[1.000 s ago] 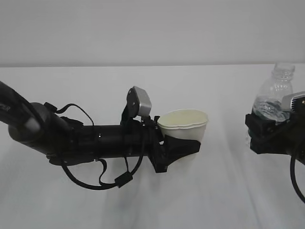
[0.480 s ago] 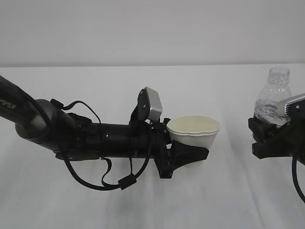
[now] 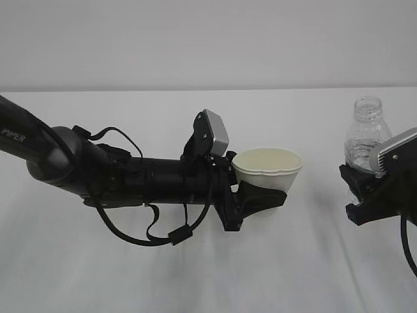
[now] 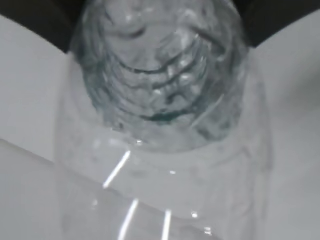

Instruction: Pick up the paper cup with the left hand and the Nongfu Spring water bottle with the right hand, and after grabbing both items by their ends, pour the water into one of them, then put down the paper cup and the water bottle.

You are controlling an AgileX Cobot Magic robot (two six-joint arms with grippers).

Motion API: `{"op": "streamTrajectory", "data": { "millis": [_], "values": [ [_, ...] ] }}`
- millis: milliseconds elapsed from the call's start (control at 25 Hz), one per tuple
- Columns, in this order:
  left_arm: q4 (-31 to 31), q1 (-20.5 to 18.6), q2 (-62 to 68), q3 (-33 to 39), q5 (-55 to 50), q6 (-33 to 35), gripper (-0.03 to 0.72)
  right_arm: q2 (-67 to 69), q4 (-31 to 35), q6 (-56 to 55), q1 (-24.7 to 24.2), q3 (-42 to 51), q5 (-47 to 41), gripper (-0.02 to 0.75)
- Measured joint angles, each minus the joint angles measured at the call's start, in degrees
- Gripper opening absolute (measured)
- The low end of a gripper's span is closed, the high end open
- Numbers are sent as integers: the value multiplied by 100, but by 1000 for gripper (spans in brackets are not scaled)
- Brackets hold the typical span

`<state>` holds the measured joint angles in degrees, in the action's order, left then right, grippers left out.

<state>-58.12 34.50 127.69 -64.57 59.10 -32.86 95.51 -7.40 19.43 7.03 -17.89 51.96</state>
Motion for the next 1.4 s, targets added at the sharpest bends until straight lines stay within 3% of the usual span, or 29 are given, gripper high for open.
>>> {"op": "streamTrajectory", "data": {
  "millis": [280, 520, 1400],
  "values": [
    [44, 178, 0, -4, 179, 322, 394, 0, 92, 460, 0, 0, 0, 412],
    [642, 381, 150, -4, 629, 880, 394, 0, 139, 636, 0, 0, 0, 412],
    [794, 401, 513, -13, 612, 956, 393, 0, 441, 2142, 0, 0, 34, 412]
  ]
}}
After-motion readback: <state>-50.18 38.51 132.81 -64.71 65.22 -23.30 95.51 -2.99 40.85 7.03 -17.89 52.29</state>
